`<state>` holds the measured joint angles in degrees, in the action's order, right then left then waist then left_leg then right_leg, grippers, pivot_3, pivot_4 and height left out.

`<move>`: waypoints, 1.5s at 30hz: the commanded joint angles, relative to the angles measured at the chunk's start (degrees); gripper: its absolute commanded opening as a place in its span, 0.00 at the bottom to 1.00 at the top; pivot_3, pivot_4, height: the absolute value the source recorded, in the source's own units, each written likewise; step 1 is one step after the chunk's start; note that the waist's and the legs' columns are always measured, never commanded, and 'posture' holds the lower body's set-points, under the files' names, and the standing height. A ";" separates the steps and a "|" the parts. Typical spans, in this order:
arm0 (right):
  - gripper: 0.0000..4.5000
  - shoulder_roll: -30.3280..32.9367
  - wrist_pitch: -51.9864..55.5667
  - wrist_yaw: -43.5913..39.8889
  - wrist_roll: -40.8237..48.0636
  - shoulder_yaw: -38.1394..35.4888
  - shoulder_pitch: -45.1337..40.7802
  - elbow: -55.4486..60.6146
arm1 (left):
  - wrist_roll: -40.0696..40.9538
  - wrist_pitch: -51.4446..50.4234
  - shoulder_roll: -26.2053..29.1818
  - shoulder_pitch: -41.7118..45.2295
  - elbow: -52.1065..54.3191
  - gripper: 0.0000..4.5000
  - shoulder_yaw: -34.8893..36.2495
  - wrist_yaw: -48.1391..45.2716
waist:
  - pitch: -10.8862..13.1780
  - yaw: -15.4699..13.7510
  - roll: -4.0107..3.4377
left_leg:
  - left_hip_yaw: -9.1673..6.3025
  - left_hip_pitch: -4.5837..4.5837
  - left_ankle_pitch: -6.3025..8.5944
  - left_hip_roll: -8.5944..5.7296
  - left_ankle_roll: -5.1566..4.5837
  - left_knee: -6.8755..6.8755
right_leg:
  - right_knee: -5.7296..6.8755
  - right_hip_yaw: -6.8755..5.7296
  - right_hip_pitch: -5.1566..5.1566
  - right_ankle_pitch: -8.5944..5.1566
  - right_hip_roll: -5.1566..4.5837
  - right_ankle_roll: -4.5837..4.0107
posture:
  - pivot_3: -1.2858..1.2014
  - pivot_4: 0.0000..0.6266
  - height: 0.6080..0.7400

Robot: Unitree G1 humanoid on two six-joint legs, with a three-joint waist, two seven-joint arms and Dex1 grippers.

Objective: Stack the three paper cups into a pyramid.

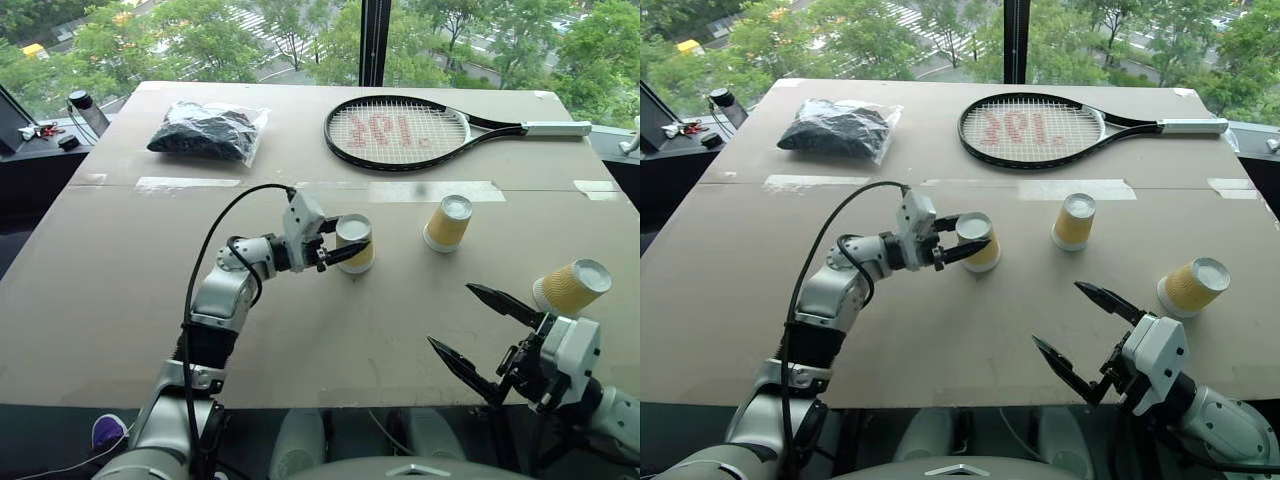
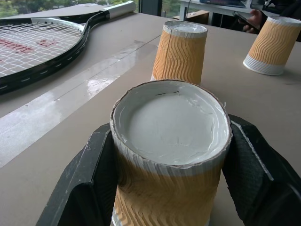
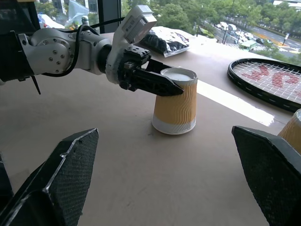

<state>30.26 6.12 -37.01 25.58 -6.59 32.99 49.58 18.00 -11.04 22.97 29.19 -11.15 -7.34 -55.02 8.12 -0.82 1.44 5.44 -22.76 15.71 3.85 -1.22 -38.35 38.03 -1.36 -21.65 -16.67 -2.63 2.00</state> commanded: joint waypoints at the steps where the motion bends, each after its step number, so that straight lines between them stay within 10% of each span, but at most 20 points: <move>1: 1.00 -0.44 -0.78 0.78 -0.34 -0.50 0.27 1.72 | -0.86 1.25 -0.26 1.13 -1.60 0.86 0.28 -0.56 | 0.00 0.06 0.00 | 0.00 0.01 0.00 0.00 0.00 0.00 | 0.01 0.00 0.00 0.00 0.00 0.00 | 0.52 0.24 1.00; 45: 1.00 -13.35 31.21 25.06 -10.03 3.71 -56.08 -35.61 | 31.80 -14.69 15.98 -37.71 45.04 0.95 27.71 -2.55 | 0.13 1.44 -0.22 | 0.06 -0.02 0.00 0.23 0.00 0.11 | 0.01 0.28 -0.10 0.01 -0.07 -0.03 | 0.52 0.24 1.00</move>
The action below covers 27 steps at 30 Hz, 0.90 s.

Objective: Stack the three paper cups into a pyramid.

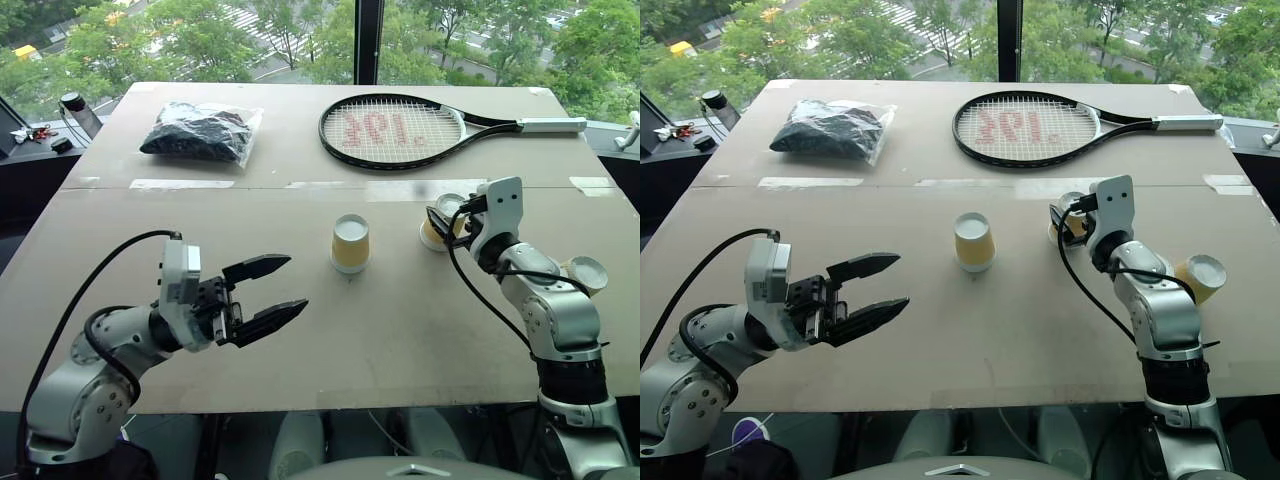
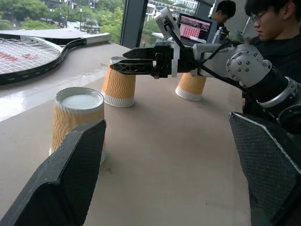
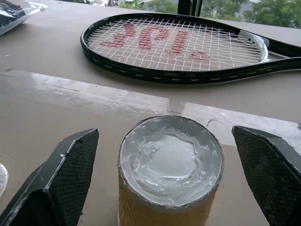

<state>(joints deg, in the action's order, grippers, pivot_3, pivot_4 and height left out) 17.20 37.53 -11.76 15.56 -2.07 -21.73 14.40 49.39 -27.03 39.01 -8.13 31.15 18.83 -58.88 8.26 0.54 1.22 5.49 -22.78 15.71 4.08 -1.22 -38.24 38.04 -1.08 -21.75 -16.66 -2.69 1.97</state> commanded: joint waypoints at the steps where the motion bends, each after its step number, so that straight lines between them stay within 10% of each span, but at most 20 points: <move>1: 0.94 -0.30 -0.42 -0.34 -0.20 -0.72 -1.65 -1.31 | 0.39 1.36 -0.18 -0.54 2.91 0.98 1.47 1.66 | 0.00 0.16 0.00 | 0.02 0.01 0.00 0.00 0.00 0.00 | 0.00 0.02 0.00 0.00 0.00 0.00 | 0.52 0.24 1.00; 7: 0.47 0.21 -0.98 -1.35 -0.95 -0.27 -2.02 -2.29 | 0.18 1.36 -0.71 -0.44 3.61 1.00 0.61 3.83 | 0.01 0.24 -0.01 | 0.06 0.01 0.00 0.00 0.00 0.03 | 0.00 0.08 -0.03 0.00 0.01 0.00 | 0.52 0.24 1.00; 27: 0.47 7.42 -1.02 -19.44 5.36 11.17 4.53 12.69 | -0.39 3.08 0.40 -1.61 0.78 1.00 1.23 1.24 | 0.02 0.17 -0.02 | 0.12 0.02 0.01 0.00 -0.02 0.11 | -0.05 0.11 -0.09 0.00 0.01 0.00 | 0.52 0.24 1.00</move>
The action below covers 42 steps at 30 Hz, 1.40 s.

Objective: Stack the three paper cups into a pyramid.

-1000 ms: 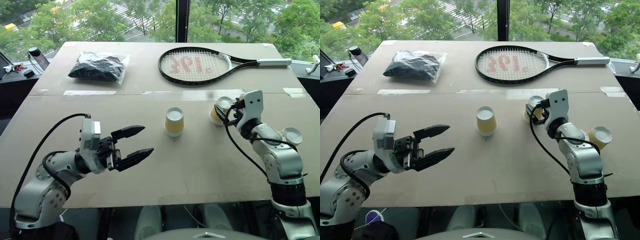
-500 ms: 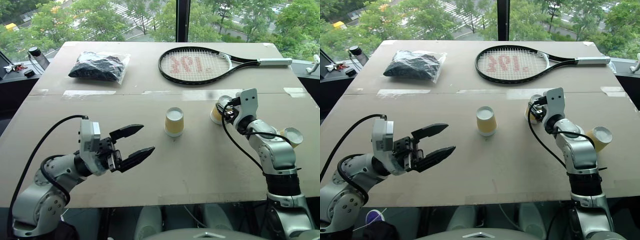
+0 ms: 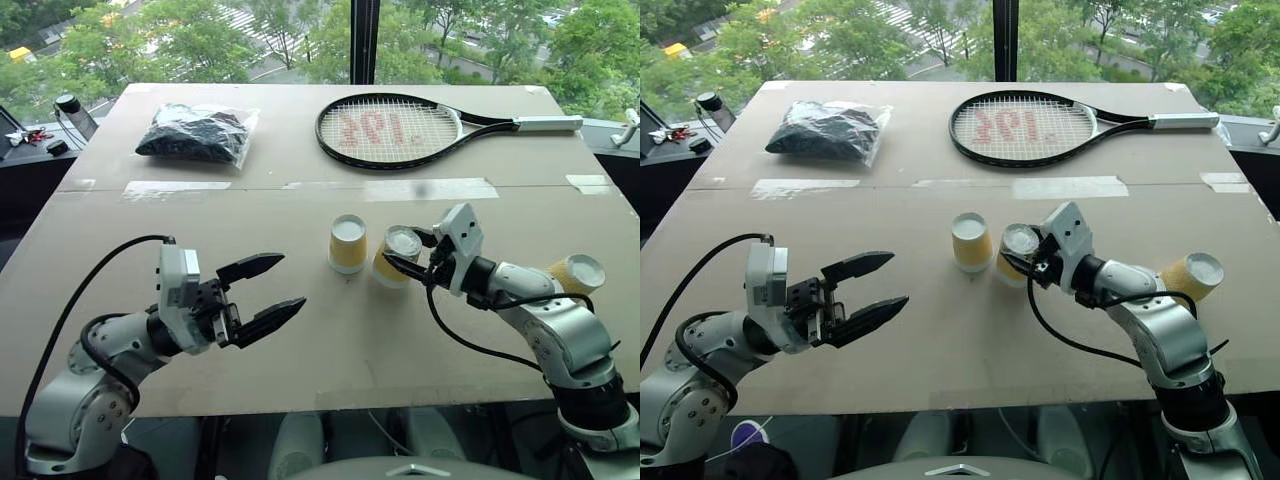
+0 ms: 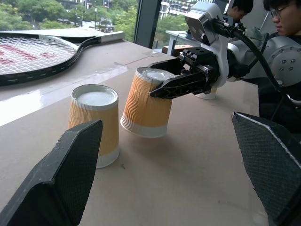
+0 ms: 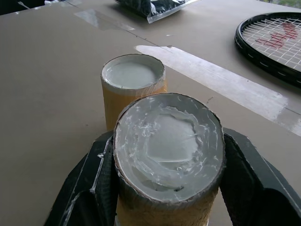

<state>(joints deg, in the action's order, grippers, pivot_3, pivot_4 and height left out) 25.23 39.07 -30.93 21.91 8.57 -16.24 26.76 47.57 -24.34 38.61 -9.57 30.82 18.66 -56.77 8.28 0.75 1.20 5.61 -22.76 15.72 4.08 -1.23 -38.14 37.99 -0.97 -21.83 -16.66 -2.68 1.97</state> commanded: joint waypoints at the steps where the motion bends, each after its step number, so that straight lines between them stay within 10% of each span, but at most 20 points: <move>1: 0.47 -0.89 -3.15 -0.23 -1.59 1.13 -1.22 -0.32 | 1.55 0.26 0.95 -0.22 1.15 1.00 1.52 -0.90 | 0.00 -0.04 0.00 | -0.01 -0.01 0.00 0.00 0.00 0.00 | 0.00 0.00 0.00 0.00 0.00 0.00 | 0.52 0.24 1.00; 15: 0.47 -5.32 -5.57 0.70 -6.97 4.75 -4.57 -6.97 | 2.80 -0.03 2.23 -3.25 3.22 1.00 3.86 -0.85 | 0.01 0.02 0.00 | 0.02 -0.01 -0.01 0.02 0.01 0.02 | 0.00 0.00 -0.03 0.00 0.00 0.00 | 0.52 0.24 1.00; 20: 0.95 -5.12 -6.38 0.91 -8.68 4.76 -4.91 -8.52 | 2.68 0.22 2.21 -3.39 3.05 1.00 3.87 -1.02 | 0.01 0.01 0.00 | 0.03 -0.01 -0.01 0.01 0.01 0.01 | 0.00 -0.01 -0.03 0.00 0.00 0.00 | 0.52 0.24 1.00; 25: 0.99 -3.08 -6.55 0.52 -8.56 2.15 -3.46 -4.88 | 3.01 0.34 2.10 -2.91 2.97 1.00 3.09 -1.98 | 0.02 -0.07 -0.02 | 0.03 -0.02 0.00 0.01 0.01 0.02 | 0.00 -0.01 -0.04 0.00 0.00 -0.01 | 0.52 0.24 1.00; 37: 0.99 9.14 5.75 1.03 6.84 -26.74 8.20 16.94 | 4.15 -1.70 2.27 6.42 0.50 1.00 -5.45 -7.21 | 0.05 -0.29 -0.02 | -0.01 -0.03 0.00 0.00 0.00 0.02 | -0.02 0.00 0.00 0.00 0.00 0.00 | 0.52 0.24 1.00; 42: 0.99 11.87 11.66 7.86 0.40 -38.39 19.72 16.08 | 4.43 -2.80 2.07 12.35 -2.50 1.00 -9.13 -9.81 | 0.04 -0.95 0.00 | 0.00 -0.08 0.01 -0.08 -0.01 0.02 | -0.08 0.04 0.00 -0.01 -0.01 0.01 | 0.52 0.24 1.00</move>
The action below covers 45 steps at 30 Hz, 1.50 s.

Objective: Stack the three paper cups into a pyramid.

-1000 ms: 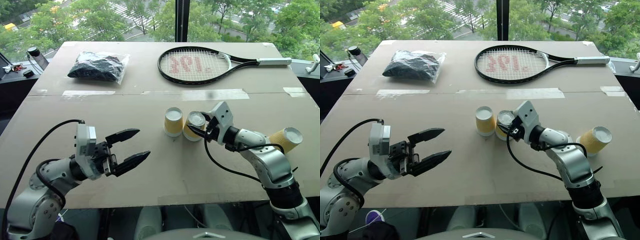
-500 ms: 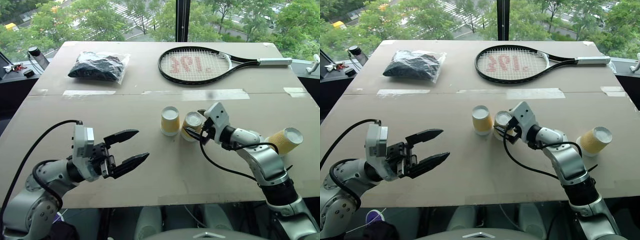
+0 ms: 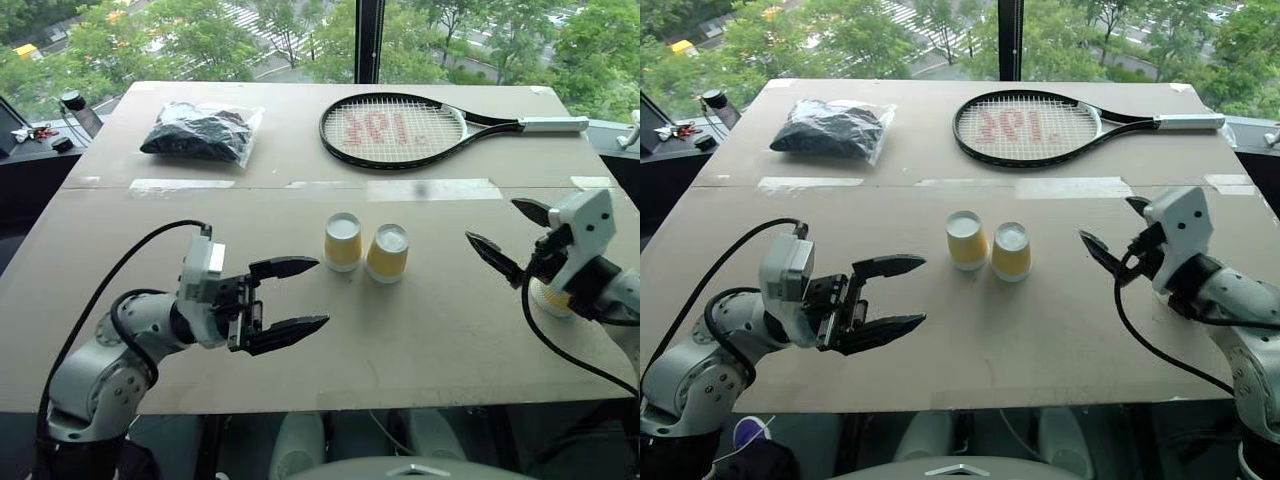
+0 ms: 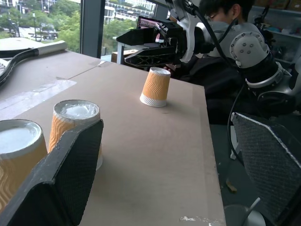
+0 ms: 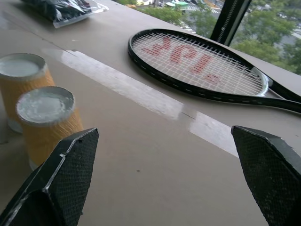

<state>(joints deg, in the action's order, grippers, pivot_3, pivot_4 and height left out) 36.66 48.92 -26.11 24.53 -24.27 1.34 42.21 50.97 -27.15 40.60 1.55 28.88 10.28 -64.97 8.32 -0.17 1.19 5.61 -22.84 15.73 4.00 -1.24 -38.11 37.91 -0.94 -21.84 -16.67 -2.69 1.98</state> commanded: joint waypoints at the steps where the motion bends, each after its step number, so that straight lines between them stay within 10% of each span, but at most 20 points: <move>1: 0.99 0.20 2.06 3.49 -2.15 -6.36 2.87 0.65 | 0.94 -0.06 0.11 1.51 -0.82 1.00 -0.92 -1.97 | 0.00 0.13 -0.01 | 0.02 0.01 0.00 -0.02 0.00 0.00 | 0.00 0.02 0.00 0.00 0.00 0.00 | 0.52 0.24 1.00; 21: 0.99 -11.87 -1.50 10.50 -2.34 -10.49 7.39 -6.37 | -0.17 1.19 1.68 2.29 -2.29 1.00 -1.04 -8.97 | 0.03 0.83 -0.07 | 0.04 0.09 0.00 0.03 0.01 0.02 | 0.03 0.15 -0.01 -0.01 0.10 0.02 | 0.52 0.24 1.00; 28: 0.52 -9.81 -4.71 8.58 -2.93 -8.81 8.15 -7.56 | -0.45 1.66 1.32 -0.12 -1.45 1.00 0.02 -7.57 | 0.03 0.82 -0.08 | 0.05 0.08 0.00 0.03 0.01 0.02 | 0.03 0.15 -0.01 -0.01 0.10 0.02 | 0.52 0.24 1.00; 32: 0.50 -7.40 -6.29 4.36 -0.78 -6.13 7.70 -4.31 | -2.37 4.51 -0.98 -1.36 -2.84 1.00 1.54 -4.05 | 0.04 0.83 -0.09 | 0.04 0.09 0.00 0.04 0.00 0.03 | 0.03 0.16 -0.01 -0.01 0.09 0.02 | 0.52 0.24 1.00; 45: 0.50 -1.09 7.67 -4.88 16.48 18.58 -33.95 -6.84 | -3.22 9.17 -3.70 -9.49 -8.16 1.00 9.57 -2.61 | 0.13 0.64 -0.12 | -0.08 -0.02 0.10 0.11 -0.16 0.03 | 0.01 0.14 -0.12 0.00 0.13 -0.02 | 0.52 0.24 1.00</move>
<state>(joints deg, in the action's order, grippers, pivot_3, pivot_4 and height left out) 35.03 55.55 -29.99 40.27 -6.94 -29.62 36.38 45.76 -17.94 35.92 -7.52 19.84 17.72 -66.96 8.44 0.47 1.07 5.57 -22.95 15.77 4.11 -1.31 -38.09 37.93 -0.77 -22.05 -16.67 -2.59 1.97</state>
